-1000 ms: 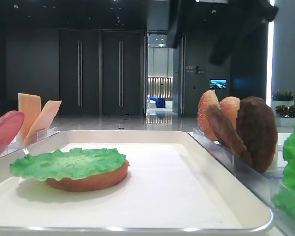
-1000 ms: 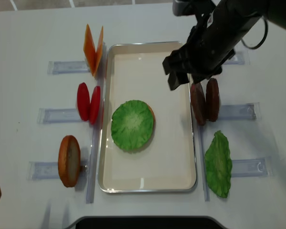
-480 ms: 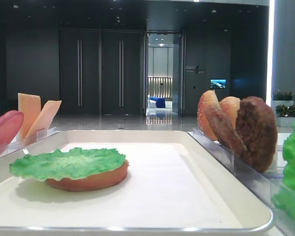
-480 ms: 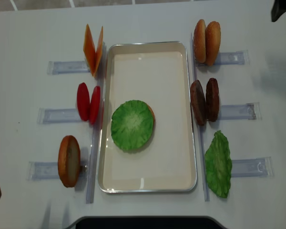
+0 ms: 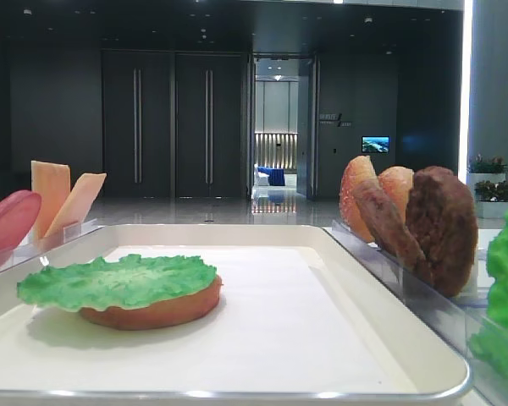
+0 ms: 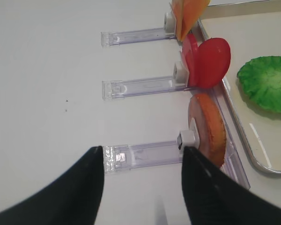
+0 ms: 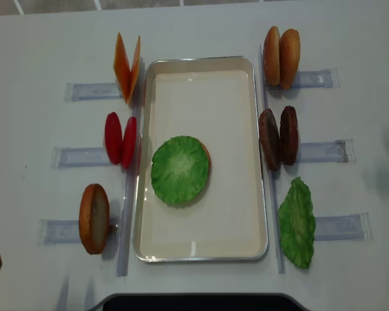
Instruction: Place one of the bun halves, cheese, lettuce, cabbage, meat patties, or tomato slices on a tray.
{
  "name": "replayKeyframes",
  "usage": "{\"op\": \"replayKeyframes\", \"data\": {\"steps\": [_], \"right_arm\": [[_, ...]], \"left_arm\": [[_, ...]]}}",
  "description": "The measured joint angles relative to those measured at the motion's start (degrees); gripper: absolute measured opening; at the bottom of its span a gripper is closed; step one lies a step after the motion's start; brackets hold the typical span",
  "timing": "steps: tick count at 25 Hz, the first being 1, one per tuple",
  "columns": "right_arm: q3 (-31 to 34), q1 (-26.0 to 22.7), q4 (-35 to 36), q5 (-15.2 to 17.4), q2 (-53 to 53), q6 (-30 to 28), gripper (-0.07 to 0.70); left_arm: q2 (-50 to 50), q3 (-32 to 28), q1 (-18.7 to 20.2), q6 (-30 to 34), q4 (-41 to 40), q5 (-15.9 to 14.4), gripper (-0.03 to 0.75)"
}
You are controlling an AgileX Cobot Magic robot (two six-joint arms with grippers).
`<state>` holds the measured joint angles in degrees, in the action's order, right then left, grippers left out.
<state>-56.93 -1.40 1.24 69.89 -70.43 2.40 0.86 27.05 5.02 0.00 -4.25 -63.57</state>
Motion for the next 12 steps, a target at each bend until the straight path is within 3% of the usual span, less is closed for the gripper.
{"op": "replayKeyframes", "data": {"steps": [7,12], "right_arm": [[15.54,0.00,-0.06,0.21,21.51,1.28,0.467],[23.51,0.00,-0.17,-3.29,35.75,1.25,0.464]], "left_arm": [[0.00,0.00,0.00,0.00,0.00,0.00,0.408],[0.00,0.00,0.00,0.00,0.00,0.00,0.408]]}}
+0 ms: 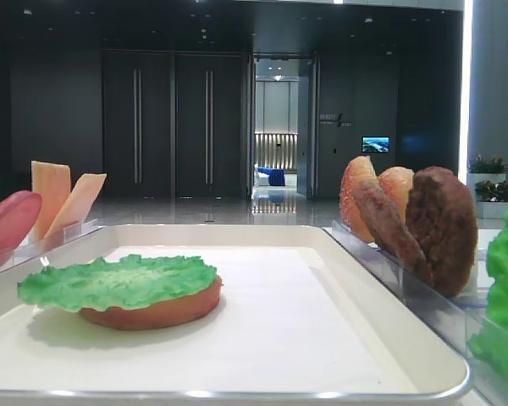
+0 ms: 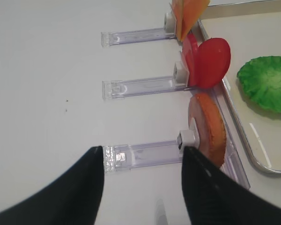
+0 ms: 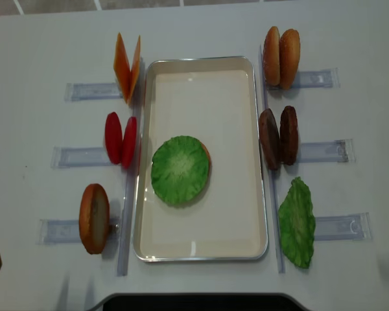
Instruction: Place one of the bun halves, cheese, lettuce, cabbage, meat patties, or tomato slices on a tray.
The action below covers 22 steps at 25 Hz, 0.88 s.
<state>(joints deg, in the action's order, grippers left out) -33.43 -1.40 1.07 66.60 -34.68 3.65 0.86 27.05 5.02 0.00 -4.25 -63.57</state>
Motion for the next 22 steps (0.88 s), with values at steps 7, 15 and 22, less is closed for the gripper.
{"op": "replayKeyframes", "data": {"steps": [7,15,22], "right_arm": [[3.92,0.00,-0.20,-1.36,13.32,-1.06,0.429],[3.92,0.00,-0.20,-1.52,25.80,-1.25,0.423],[4.01,0.00,-0.25,-1.60,33.95,-1.54,0.423]], "left_arm": [[0.00,0.00,0.00,0.00,0.00,0.00,0.408],[0.00,0.00,0.00,0.00,0.00,0.00,0.408],[0.00,0.00,0.00,0.00,0.00,0.00,0.408]]}}
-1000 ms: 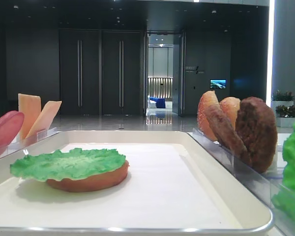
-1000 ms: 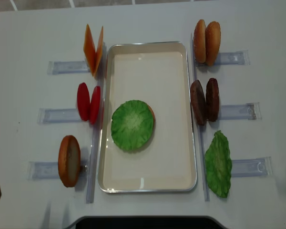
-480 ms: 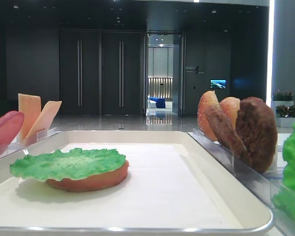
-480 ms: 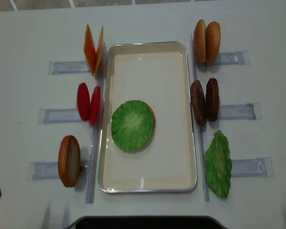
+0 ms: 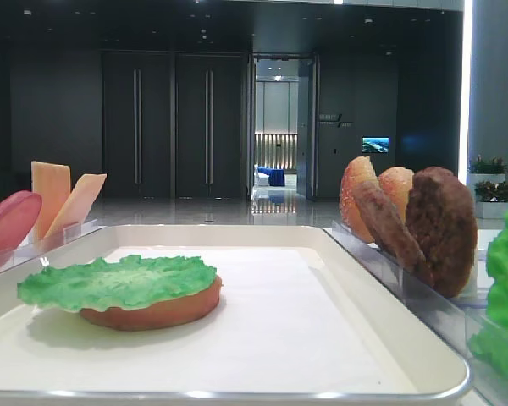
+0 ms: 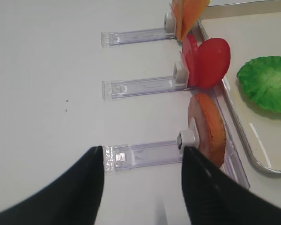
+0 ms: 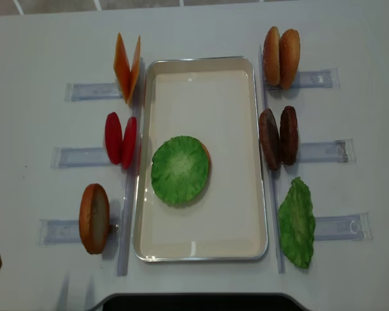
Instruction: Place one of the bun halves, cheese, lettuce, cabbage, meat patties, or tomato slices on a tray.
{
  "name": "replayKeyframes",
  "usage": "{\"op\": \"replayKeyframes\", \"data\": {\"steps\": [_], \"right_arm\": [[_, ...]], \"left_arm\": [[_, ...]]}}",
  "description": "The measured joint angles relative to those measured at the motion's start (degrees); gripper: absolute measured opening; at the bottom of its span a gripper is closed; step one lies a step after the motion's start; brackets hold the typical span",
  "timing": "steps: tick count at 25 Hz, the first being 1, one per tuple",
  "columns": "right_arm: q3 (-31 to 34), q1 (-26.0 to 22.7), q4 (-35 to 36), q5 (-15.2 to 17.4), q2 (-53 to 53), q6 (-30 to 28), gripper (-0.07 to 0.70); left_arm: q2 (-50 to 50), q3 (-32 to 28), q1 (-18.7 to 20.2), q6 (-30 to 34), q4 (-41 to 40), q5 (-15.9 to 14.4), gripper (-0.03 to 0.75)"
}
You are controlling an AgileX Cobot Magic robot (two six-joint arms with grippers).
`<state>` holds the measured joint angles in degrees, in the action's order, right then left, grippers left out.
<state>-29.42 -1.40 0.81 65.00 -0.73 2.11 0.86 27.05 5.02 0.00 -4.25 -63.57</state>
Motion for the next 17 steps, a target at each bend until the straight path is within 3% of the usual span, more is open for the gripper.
{"op": "replayKeyframes", "data": {"steps": [17], "right_arm": [[0.28,0.00,-0.16,-0.02,1.24,0.00,0.423]], "left_arm": [[0.00,0.00,0.00,0.00,0.00,0.00,0.408]]}}
